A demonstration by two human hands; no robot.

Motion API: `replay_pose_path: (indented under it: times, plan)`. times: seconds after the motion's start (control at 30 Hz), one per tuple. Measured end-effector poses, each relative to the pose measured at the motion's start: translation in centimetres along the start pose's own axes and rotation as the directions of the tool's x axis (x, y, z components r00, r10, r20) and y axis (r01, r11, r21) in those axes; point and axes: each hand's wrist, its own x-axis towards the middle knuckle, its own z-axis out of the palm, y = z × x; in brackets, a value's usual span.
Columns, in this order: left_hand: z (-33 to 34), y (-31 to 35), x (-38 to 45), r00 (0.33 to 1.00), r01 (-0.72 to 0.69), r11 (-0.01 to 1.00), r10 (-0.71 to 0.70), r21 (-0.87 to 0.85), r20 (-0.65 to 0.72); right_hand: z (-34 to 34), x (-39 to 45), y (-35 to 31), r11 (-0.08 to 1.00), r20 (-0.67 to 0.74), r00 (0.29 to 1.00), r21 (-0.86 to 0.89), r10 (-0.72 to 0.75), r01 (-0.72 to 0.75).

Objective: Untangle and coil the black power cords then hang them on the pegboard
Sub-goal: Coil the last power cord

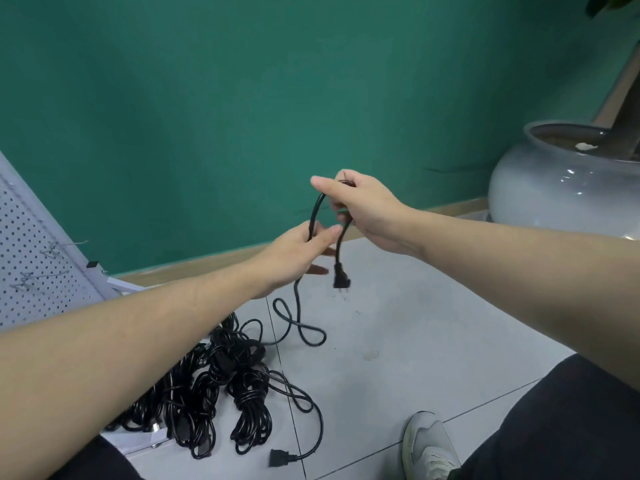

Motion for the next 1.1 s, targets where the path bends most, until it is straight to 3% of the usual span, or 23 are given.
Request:
replay_pose_path:
  times: [0.07,0.2,0.3,0.37,0.43,0.5,0.57,0.63,0.77,0.87,0.97,1.1]
  plan:
    - [0.1,0.0,-0.1,0.999,-0.036,0.997,0.037,-0.069,0.018,0.5,0.0,-0.6,0.997,-0.042,0.999,0.08,-0.01,0.013]
    - [0.1,0.7,-0.9,0.982,-0.022,0.975,0.062,-0.222,0.177,0.8,0.0,-0.9,0.988,-0.087,0.995,0.152,0.039,-0.025]
    - [0.3,1.9,-1.0,0.992,-0.079,0.962,0.102,-0.263,0.075,0.3,0.2,-0.5,0.896,0.022,0.982,0.405,0.189,-0.182]
    - [0.1,2.9,-0.5,0.992,-0.124,0.922,0.115,-0.367,-0.046,-0.4,-0.1,0.3,0.85,0.181,0.966,0.463,0.185,-0.25]
    - [-0.2,3.9,-0.1,0.986,-0.153,0.846,0.095,-0.511,-0.137,-0.5,-0.7,1.6,0.917,0.358,0.919,0.29,0.162,-0.275]
    - [-0.7,4.7,0.1,0.978,-0.172,0.79,0.067,-0.588,-0.196,0.0,-1.4,2.8,0.978,0.545,0.813,-0.084,0.206,-0.192]
    - [-1.4,5.2,0.4,0.971,-0.177,0.783,0.038,-0.596,-0.238,0.6,-2.1,3.4,0.932,0.629,0.714,-0.35,0.308,-0.094]
    - [-2.2,5.2,0.5,0.952,-0.169,0.842,0.004,-0.513,-0.307,0.9,-2.5,3.8,0.881,0.613,0.716,-0.473,0.333,-0.005]
    - [-3.7,3.9,0.9,0.898,-0.05,0.998,0.025,-0.047,-0.439,0.0,-1.8,3.9,0.778,0.427,0.881,-0.617,0.204,0.119]
    - [-3.9,2.5,0.9,0.909,0.022,0.954,0.106,0.3,-0.404,-0.6,-1.0,3.0,0.542,0.4,0.915,-0.78,0.048,0.312]
    - [-3.7,2.1,0.8,0.95,0.105,0.928,0.013,0.358,-0.311,-1.1,-0.5,2.5,0.275,0.472,0.874,-0.83,-0.119,0.485]
    - [-4.1,1.9,0.4,0.984,0.13,0.934,-0.081,0.332,-0.158,-2.2,0.1,2.7,0.092,0.632,0.706,-0.721,-0.32,0.686]
